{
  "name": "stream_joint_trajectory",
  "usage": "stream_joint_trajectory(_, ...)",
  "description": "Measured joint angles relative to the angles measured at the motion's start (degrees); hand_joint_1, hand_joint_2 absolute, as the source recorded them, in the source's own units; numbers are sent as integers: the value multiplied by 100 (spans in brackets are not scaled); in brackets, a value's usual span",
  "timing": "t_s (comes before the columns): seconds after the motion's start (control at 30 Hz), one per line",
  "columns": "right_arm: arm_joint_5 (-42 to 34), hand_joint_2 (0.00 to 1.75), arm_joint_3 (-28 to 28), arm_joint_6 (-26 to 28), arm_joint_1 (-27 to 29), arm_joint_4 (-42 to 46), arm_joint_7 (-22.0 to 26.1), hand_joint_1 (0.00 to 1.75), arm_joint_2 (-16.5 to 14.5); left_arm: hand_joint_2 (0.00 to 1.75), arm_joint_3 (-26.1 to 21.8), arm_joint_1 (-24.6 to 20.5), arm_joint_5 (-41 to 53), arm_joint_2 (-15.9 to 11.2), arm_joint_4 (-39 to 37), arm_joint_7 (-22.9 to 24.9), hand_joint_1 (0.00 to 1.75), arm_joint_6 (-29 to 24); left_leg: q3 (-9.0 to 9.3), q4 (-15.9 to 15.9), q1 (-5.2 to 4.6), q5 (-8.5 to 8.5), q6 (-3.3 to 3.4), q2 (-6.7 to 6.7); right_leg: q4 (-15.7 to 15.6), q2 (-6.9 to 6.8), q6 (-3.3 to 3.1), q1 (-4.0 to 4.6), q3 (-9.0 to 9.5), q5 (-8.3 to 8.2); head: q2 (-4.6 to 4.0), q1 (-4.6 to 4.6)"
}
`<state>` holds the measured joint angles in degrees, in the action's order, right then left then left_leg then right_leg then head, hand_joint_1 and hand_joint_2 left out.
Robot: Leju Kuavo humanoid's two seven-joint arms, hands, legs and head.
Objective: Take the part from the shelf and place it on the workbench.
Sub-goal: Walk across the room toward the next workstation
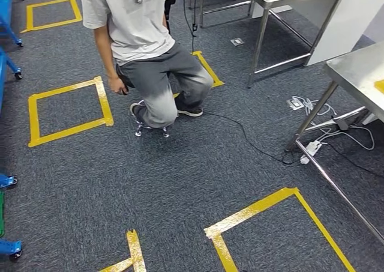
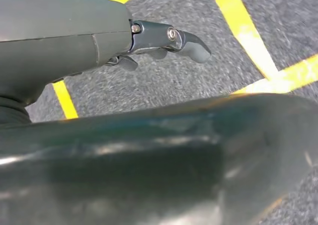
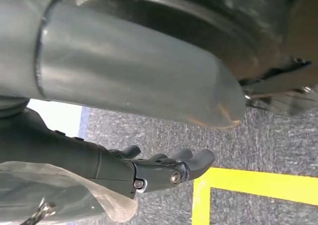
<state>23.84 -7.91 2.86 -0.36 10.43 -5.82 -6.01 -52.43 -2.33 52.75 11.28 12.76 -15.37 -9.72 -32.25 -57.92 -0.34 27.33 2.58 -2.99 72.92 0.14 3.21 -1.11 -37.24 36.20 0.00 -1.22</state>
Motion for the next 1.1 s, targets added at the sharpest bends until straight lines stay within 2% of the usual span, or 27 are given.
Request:
stream_joint_trajectory(0.03, -2, 0, 0, -7, 7, 0, -1, 0, 0, 0, 1, 0, 2, 1, 0, 0, 0, 2, 9, -10, 3, 6, -9, -87, -343, 44, -7, -6, 115, -251, 0, 0)
stream_joint_trajectory(0.1, -8, 0, -1, -25, 16, -8, -3, 0, 1, 0, 5, -8, 7, 3, 0, 1, 0, 6, -13, -60, 5, 34, -53, -257, -1112, 357, -23, -43, 418, -612, 0, 4)
stream_joint_trajectory(0.17, -15, 0, 1, -46, 14, -18, -5, 0, 2, 0, 8, -13, 15, 5, 0, 2, 0, 9, -74, -101, 17, 36, -127, -397, -1417, 574, -46, -59, 560, -654, 0, 8)
stream_joint_trajectory(0.23, -18, 0, 1, -59, 7, -20, -9, 0, 3, 0, 8, 2, 22, 6, 0, 2, 0, 10, -119, -108, 42, 17, -198, -502, -1452, 458, -94, -49, 596, -663, 0, 6)
stream_joint_trajectory(0.27, -19, 0, -1, -61, 7, -20, -11, 0, 4, 0, 8, 13, 23, 6, 0, 2, 0, 10, -140, -149, 40, 45, -225, -431, -1469, 378, -130, -50, 614, -673, 0, 9)
stream_joint_trajectory(0.3, -22, 0, -2, -65, 12, -20, -13, 0, 5, 0, 9, 15, 23, 5, 0, 2, 0, 10, -201, -284, 34, 132, -250, -283, -1491, 286, -168, -50, 635, -679, 0, 25)
stream_joint_trajectory(0.37, -31, 0, -3, -78, 23, -20, -13, 0, 7, 0, 10, -2, 31, 4, 0, 2, 0, 10, -482, -904, 30, 467, -296, 84, -1513, 86, -229, -31, 664, -669, 0, 51)
stream_joint_trajectory(0.4, -36, 0, -3, -87, 28, -20, -13, 0, 7, 0, 11, -13, 36, 4, 0, 2, 0, 11, -672, -1304, 43, 646, -318, 174, -1514, -22, -245, -18, 671, -657, 0, 60)
stream_joint_trajectory(0.43, -40, 0, -3, -93, 32, -20, -14, 0, 7, 0, 12, -15, 39, 4, 0, 2, 0, 11, -816, -1610, 58, 750, -334, 208, -1514, -123, -251, -10, 678, -646, 0, 58)
stream_joint_trajectory(0.47, -44, 0, -3, -96, 32, -20, -14, 0, 7, 0, 13, -8, 40, 4, 0, 2, 0, 13, -872, -1738, 72, 751, -345, 223, -1513, -215, -252, -5, 686, -635, 0, 59)
stream_joint_trajectory(0.5, -45, 0, -3, -97, 30, -20, -15, 0, 7, 0, 13, 4, 40, 4, 0, 2, 0, 14, -814, -1638, 84, 641, -350, 240, -1513, -293, -247, -3, 700, -623, 0, 60)
stream_joint_trajectory(0.53, -45, 0, -3, -98, 26, -20, -15, 0, 7, 0, 13, 14, 41, 4, 0, 2, 0, 16, -640, -1308, 90, 442, -348, 289, -1513, -366, -236, -3, 722, -609, 0, 61)
stream_joint_trajectory(0.6, -45, 0, -3, -100, 20, -20, -15, 0, 7, 0, 13, 10, 43, 3, 0, 2, 0, 20, -232, -516, 68, 125, -314, 511, -1509, -494, -190, 11, 763, -567, 0, 62)
stream_joint_trajectory(0.63, -45, 0, -3, -101, 18, -20, -15, 0, 7, 0, 14, 0, 45, 3, 0, 2, 0, 23, -101, -251, 44, 59, -285, 601, -1507, -551, -158, 23, 771, -545, 0, 55)
stream_joint_trajectory(0.67, -45, 0, -3, -101, 9, -20, -15, 0, 7, 0, 14, -5, 47, 3, 0, 1, 0, 25, -55, -146, 18, 67, -254, 644, -1509, -601, -125, 32, 788, -527, 0, 50)
stream_joint_trajectory(0.73, -44, 0, -3, -103, -19, -19, -20, 0, 7, 0, 15, 6, 54, -2, 0, 0, 0, 28, -57, -113, -11, 75, -183, 561, -1525, -679, -61, 24, 831, -507, 0, 42)
stream_joint_trajectory(0.77, -42, 0, -3, -104, -35, -19, -25, 0, 7, 0, 15, 18, 56, -5, 0, 0, 0, 28, -48, -89, -7, 62, -147, 511, -1511, -626, -33, 10, 843, -479, 0, 36)
stream_joint_trajectory(0.83, -32, 0, -3, -107, -43, -17, -34, 0, 7, 0, 15, 14, 58, -7, 0, 0, 0, 28, -29, -41, 18, 28, -70, 399, -1183, -336, 0, -11, 688, -259, 0, 11)
stream_joint_trajectory(0.87, -28, 0, -3, -107, -41, -17, -40, 0, 7, 0, 15, 6, 61, -5, 0, 0, 0, 31, -30, -37, 20, 23, -46, 341, -831, -171, 3, -13, 510, -81, 0, -7)
stream_joint_trajectory(0.9, -25, 0, -3, -107, -36, -18, -44, 0, 8, 0, 15, -3, 62, -4, 0, 0, 0, 34, -33, -38, 18, 22, -28, 273, -410, -73, 3, -10, 294, 96, 0, -15)
stream_joint_trajectory(0.93, -23, 0, -3, -107, -31, -19, -49, 0, 8, 0, 15, -8, 64, -2, 0, 0, 0, 37, -31, -39, 13, 23, -22, 202, -48, -37, 3, -6, 92, 203, 0, -21)
stream_joint_trajectory(0.97, -21, 0, -3, -107, -24, -19, -54, 0, 9, 0, 15, -7, 66, -1, 0, 0, 0, 41, -27, -40, 9, 24, -19, 125, 160, -24, -1, -2, -49, 208, 0, -20)
stream_joint_trajectory(1.0, -19, 0, -3, -107, -17, -20, -56, 0, 9, 0, 15, -4, 65, 0, 0, 0, 0, 43, -20, -42, 8, 26, -21, 38, 120, -15, -7, -1, -81, 80, 0, -20)
stream_joint_trajectory(1.03, -17, 0, -3, -107, -10, -20, -57, 0, 10, 0, 15, -3, 66, 0, 0, 0, 0, 44, -10, -47, 10, 31, -27, -52, -142, 15, -16, -5, -6, -144, 0, -20)
stream_joint_trajectory(1.07, -15, 0, -3, -107, -6, -20, -58, 0, 11, 0, 15, -2, 66, 1, 0, 0, 0, 44, -1, -54, 15, 39, -39, -138, -535, 97, -24, -13, 138, -396, 0, -20)
stream_joint_trajectory(1.1, -13, 0, -2, -108, -3, -21, -58, 0, 13, 0, 15, -6, 66, 1, 0, 0, 0, 45, -2, -69, 11, 50, -61, -219, -923, 241, -32, -27, 295, -572, 0, -20)
